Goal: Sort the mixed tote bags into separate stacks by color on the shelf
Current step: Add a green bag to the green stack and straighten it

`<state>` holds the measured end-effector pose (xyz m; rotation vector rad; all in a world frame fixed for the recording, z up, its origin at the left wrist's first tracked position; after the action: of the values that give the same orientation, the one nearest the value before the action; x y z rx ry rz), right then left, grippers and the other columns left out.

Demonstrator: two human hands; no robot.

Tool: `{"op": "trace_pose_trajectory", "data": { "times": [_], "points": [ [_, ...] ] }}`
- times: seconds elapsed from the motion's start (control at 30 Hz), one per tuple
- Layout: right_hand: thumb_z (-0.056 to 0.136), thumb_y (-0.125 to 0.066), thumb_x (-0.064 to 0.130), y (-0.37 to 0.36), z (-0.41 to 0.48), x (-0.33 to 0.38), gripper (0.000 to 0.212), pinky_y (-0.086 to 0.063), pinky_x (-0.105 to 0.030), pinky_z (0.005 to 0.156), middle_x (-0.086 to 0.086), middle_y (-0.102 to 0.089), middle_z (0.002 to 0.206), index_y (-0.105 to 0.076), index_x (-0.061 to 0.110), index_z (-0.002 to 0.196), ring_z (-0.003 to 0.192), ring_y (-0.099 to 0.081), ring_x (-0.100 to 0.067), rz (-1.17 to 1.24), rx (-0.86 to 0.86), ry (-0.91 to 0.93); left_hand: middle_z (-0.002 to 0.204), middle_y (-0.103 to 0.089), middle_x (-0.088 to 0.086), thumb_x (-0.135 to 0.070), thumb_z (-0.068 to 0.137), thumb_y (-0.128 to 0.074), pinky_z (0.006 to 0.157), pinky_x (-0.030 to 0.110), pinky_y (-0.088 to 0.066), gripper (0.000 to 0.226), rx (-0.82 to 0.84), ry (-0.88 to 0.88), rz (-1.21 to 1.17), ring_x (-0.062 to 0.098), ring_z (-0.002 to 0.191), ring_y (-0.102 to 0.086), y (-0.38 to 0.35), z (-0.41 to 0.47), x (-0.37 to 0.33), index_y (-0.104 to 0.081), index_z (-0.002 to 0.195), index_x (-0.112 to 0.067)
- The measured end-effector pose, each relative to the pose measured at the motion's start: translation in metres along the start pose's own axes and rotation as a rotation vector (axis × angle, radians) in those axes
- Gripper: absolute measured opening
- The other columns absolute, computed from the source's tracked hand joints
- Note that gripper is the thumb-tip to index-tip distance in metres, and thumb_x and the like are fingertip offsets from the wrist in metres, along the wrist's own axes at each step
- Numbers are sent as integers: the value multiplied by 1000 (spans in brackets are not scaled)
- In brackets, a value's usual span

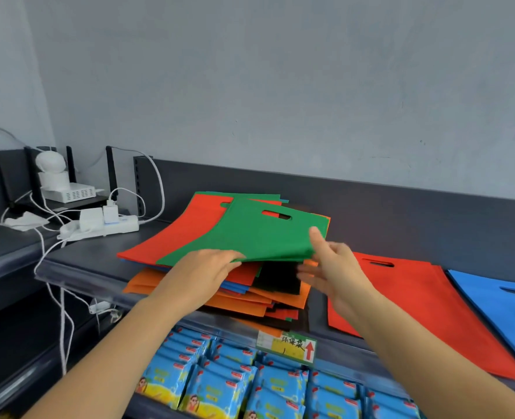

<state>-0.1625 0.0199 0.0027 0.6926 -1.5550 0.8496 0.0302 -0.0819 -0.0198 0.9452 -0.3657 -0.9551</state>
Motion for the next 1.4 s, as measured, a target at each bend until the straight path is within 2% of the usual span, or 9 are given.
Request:
{"op": "trace_pose_trajectory", "data": {
  "times": [0.13, 0.27, 0.4, 0.53, 0.7, 0.83, 1.03, 1.17, 1.4],
  "points": [
    [90, -58, 6, 16, 2, -4, 9, -59, -33, 61, -17, -66, 94, -57, 1, 98, 81, -66, -26, 256, 94, -275, 120, -64, -4, -13, 93, -52, 86, 38, -51, 35, 31, -106, 118, 16, 111, -60, 4, 3, -21, -59, 126, -23],
    [86, -47, -15, 34, 8, -7, 19, -49, -19, 38, -10, -68, 63, -59, 0, 89, 48, -66, -18, 129, 101, -300, 77, -72, -10, -30, 79, -55, 47, 32, -55, 21, -29, -272, 207, 13, 67, -69, 7, 5, -51, -73, 89, -26],
    [88, -46, -14, 57, 12, -16, 26, -55, -27, 54, -13, -71, 82, -62, -3, 106, 68, -69, -24, -108, 134, -297, 113, -64, -21, -86, 69, -6, 81, 32, -52, 89, 209, -160, 174, 4, 106, -60, -2, 5, -72, -64, 114, -36],
    [84, -48, -18, 78, 10, -15, 33, -54, -44, 81, -17, -69, 102, -64, 4, 104, 92, -66, -33, -266, 49, -61, 139, -46, -18, -96, 59, -3, 108, 36, -35, 109, 309, 128, -155, 5, 129, -42, -4, 12, -62, -50, 133, -32],
    [87, -50, -14, 127, -4, -1, 36, -55, -46, 83, -8, -70, 101, -63, 18, 97, 91, -68, -27, -271, -37, 177, 156, -19, 7, -61, 85, -44, 115, 37, -20, 85, 168, 479, -116, 21, 142, -21, -14, 24, -59, -21, 149, -9],
    [88, -51, -11, 185, -20, 13, 35, -55, -44, 84, -4, -72, 101, -64, 19, 99, 92, -69, -24, -200, -89, 264, 150, -33, 7, -44, 87, -60, 108, 42, -34, 88, 132, 617, -500, 23, 130, -42, -34, 37, -99, -10, 150, -9],
    [87, -60, -2, 304, -51, 24, 20, -56, -28, 67, -1, -71, 94, -61, 18, 92, 82, -68, -15, -170, -191, 289, 126, -57, 2, 8, 84, -61, 86, 17, -46, 53, -69, 441, -806, -2, 96, -59, -61, 67, -219, -49, 132, -13],
    [89, -62, 8, 395, -70, 27, 13, -56, -33, 73, 0, -70, 98, -61, 20, 94, 87, -67, -18, -239, -278, 288, 124, -59, -7, 11, 81, -61, 103, 40, -43, 62, -84, 327, -808, 7, 115, -55, -91, 81, -304, -49, 133, -20],
    [92, -58, 15, 521, -98, 28, 4, -57, -44, 78, -6, -69, 96, -62, 13, 92, 85, -66, -23, -309, -405, 271, 129, -58, -3, 7, 81, -62, 104, 38, -41, 63, -143, 244, -758, 11, 118, -53, -134, 92, -439, -46, 137, -17]
  ]
}}
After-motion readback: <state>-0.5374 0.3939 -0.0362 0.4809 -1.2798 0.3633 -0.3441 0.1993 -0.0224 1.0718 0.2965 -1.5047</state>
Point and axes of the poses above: each hand's wrist, its own z-axis towards the middle knuckle, its own y-axis out of the back of the hand, x = y × z, the point moved 2 cm from there along z, towards the middle knuckle
